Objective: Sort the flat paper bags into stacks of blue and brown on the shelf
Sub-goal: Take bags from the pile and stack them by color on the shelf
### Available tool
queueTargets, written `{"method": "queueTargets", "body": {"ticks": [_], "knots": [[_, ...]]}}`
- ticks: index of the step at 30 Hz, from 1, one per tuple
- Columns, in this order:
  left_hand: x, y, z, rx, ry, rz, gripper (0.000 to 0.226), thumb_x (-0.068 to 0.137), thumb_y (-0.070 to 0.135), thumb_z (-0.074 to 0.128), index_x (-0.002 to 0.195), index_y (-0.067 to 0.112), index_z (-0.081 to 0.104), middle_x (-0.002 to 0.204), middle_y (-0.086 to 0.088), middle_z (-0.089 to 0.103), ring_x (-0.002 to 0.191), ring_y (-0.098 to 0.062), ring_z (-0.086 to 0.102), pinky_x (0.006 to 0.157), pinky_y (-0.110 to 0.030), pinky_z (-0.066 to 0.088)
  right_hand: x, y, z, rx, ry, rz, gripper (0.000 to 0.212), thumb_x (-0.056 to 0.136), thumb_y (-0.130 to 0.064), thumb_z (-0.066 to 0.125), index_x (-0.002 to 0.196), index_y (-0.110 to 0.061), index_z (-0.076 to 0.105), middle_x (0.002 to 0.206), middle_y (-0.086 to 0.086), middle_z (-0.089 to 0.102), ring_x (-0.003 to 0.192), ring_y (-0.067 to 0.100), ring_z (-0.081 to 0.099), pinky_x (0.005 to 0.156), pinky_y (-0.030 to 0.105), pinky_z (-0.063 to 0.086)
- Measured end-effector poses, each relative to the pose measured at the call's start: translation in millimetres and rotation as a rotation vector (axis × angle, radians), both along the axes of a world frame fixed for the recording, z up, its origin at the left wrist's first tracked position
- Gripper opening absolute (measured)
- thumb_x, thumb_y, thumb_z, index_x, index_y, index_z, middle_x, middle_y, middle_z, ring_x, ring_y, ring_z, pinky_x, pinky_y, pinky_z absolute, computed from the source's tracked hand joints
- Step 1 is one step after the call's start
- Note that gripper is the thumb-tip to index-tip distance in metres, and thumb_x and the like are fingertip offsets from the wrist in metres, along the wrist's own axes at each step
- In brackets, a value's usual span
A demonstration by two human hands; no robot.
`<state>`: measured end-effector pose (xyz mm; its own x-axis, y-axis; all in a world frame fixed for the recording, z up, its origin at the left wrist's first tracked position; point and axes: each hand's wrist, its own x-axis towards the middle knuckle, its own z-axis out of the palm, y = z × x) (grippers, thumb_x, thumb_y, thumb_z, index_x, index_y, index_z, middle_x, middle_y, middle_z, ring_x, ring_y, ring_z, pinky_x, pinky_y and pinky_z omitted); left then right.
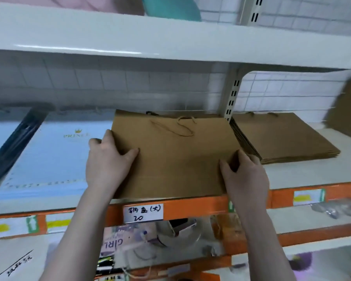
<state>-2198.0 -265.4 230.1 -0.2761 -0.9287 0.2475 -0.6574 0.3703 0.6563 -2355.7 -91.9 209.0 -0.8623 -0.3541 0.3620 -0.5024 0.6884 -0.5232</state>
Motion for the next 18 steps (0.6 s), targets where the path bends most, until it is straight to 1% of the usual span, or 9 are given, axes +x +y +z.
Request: {"method": "queueTargets", "body": {"ticks": [2,5,7,12,15,18], "knots": [[-23.2,15.0,-3.7,0.001,-0.001,0.047,0.061,0.081,0.041,0.067,0.128,0.010,0.044,0.122,-0.020,0.040,0.104,-0.041,0.052,0.085,-0.043,0.042,-26.6,10.4,1.2,0.022,0.000,0.055,0.037,0.092,-0.039,0.050,0.118,-0.013,0.054,0.117,0.008,0.054,0.102,0.024,0.050,0.083,0.031,0.041],[-60.3,43.0,-10.8,0.017,0.005,0.118,0.066,0.081,0.042,0.067,0.134,0.011,0.042,0.125,-0.022,0.041,0.108,-0.042,0.051,0.090,-0.044,0.042,-68.9,36.3,2.0,0.053,0.013,0.124,0.050,0.094,-0.040,0.049,0.136,-0.012,0.044,0.130,0.008,0.049,0.115,0.024,0.048,0.093,0.032,0.040],[-86.9,65.2,-14.5,0.036,-0.001,0.131,0.070,0.081,0.043,0.067,0.138,0.013,0.039,0.129,-0.022,0.040,0.113,-0.042,0.049,0.093,-0.045,0.042,-98.4,56.1,1.0,0.064,0.003,0.128,0.056,0.094,-0.040,0.048,0.141,-0.011,0.040,0.136,0.009,0.046,0.121,0.024,0.045,0.098,0.033,0.038],[-146.4,109.6,-16.8,0.070,0.019,0.119,0.074,0.082,0.043,0.066,0.142,0.014,0.034,0.134,-0.020,0.036,0.117,-0.040,0.048,0.094,-0.043,0.041,-161.5,91.4,6.6,0.112,-0.051,0.129,0.056,0.095,-0.041,0.045,0.142,-0.012,0.037,0.142,0.008,0.041,0.126,0.025,0.040,0.102,0.034,0.034],[-168.6,123.6,-15.9,0.080,0.009,0.118,0.075,0.082,0.042,0.066,0.143,0.014,0.032,0.133,-0.020,0.035,0.115,-0.041,0.048,0.093,-0.042,0.042,-186.1,102.4,8.3,0.112,-0.058,0.124,0.054,0.095,-0.040,0.046,0.140,-0.012,0.041,0.140,0.010,0.042,0.126,0.026,0.040,0.102,0.035,0.034],[-186.4,131.2,-14.5,0.066,-0.008,0.088,0.078,0.083,0.042,0.065,0.145,0.014,0.029,0.135,-0.019,0.035,0.116,-0.040,0.048,0.093,-0.041,0.042,-203.8,106.9,3.5,0.096,-0.064,0.073,0.054,0.094,-0.040,0.046,0.140,-0.011,0.042,0.140,0.011,0.043,0.126,0.027,0.042,0.102,0.037,0.035]]}}
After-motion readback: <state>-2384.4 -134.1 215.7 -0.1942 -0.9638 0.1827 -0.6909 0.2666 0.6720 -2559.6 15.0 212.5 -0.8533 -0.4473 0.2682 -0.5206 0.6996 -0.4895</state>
